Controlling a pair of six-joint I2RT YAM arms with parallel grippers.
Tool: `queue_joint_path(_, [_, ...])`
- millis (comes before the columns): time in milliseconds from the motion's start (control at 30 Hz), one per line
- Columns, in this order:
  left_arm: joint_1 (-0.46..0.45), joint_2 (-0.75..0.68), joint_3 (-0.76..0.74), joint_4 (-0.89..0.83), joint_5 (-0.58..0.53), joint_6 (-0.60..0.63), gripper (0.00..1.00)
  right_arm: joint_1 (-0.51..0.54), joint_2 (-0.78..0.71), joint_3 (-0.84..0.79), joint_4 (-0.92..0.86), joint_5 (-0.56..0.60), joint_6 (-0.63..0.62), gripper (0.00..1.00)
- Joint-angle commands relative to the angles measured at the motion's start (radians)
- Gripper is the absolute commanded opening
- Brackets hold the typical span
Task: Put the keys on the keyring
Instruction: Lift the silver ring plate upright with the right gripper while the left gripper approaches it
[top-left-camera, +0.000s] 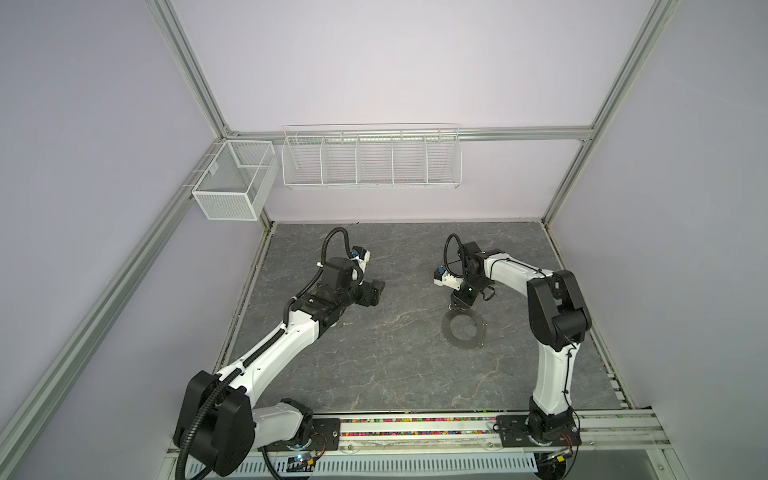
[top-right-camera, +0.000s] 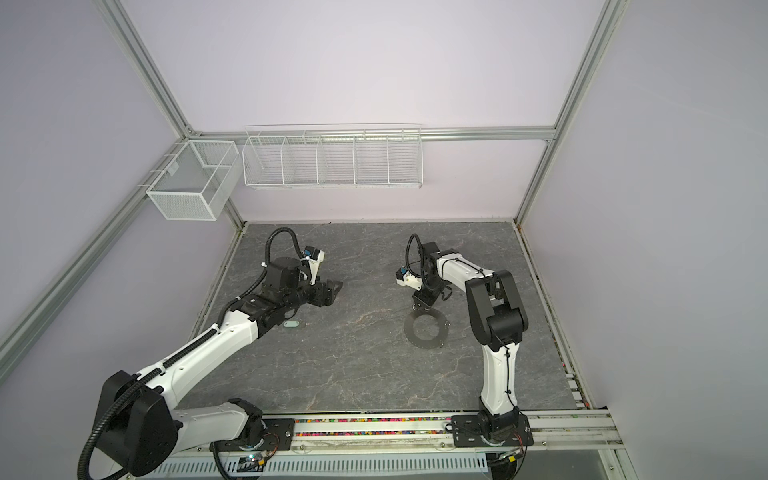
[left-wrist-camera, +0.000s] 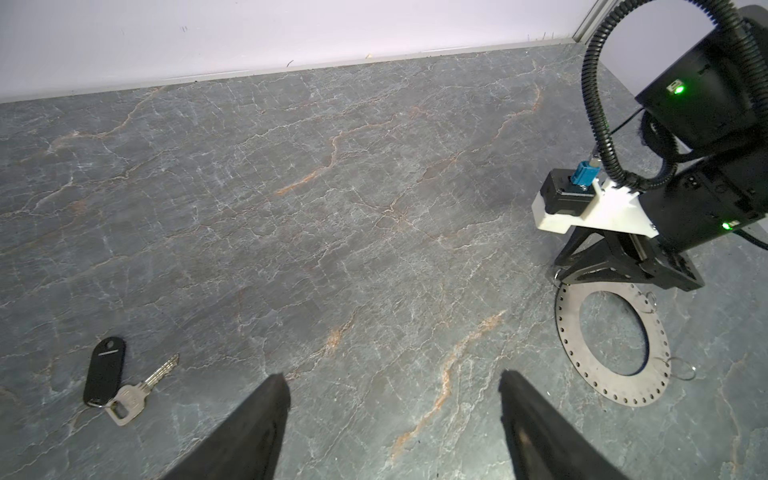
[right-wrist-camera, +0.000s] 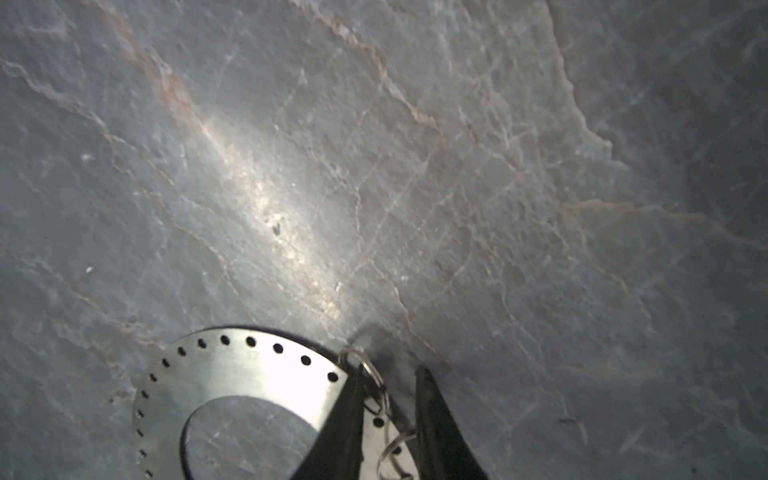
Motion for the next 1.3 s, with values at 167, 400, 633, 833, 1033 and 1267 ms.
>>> queue_joint_path(167, [-0.008,-0.02,-0.008,-0.004,-0.015,-0.006,0.8,0.006,-0.003,0.003,-0.033,-0.015,-0.036,0.12])
queue_joint_path(400, [-0.008,-0.033,-0.015,-0.002,-0.02,0.012,0.8,0.029,-0.104,-0.034,-0.032,-0.028,-0.04,0.07])
queue_joint_path(633, [-0.008,-0.125,-0.169,0.209,0.052,0.03,0.79,0.099,-0.248,-0.115,0.047,-0.069,-0.081,0.07])
queue_joint_path(833, [-0.03,-0.212,-0.249,0.236,-0.043,0.023,0.74,0.137,-0.355,-0.188,0.151,-0.208,-0.09,0.07])
queue_joint_path(1033, [-0.127,-0.289,-0.364,0.373,-0.095,0.111,0.57,0.165,-0.508,-0.339,0.366,-0.287,-0.093,0.07])
queue_joint_path(1267, [-0.272,-0.336,-0.502,0.599,-0.051,0.373,0.45,0.168,-0.724,-0.606,0.684,-0.42,-0.146,0.07])
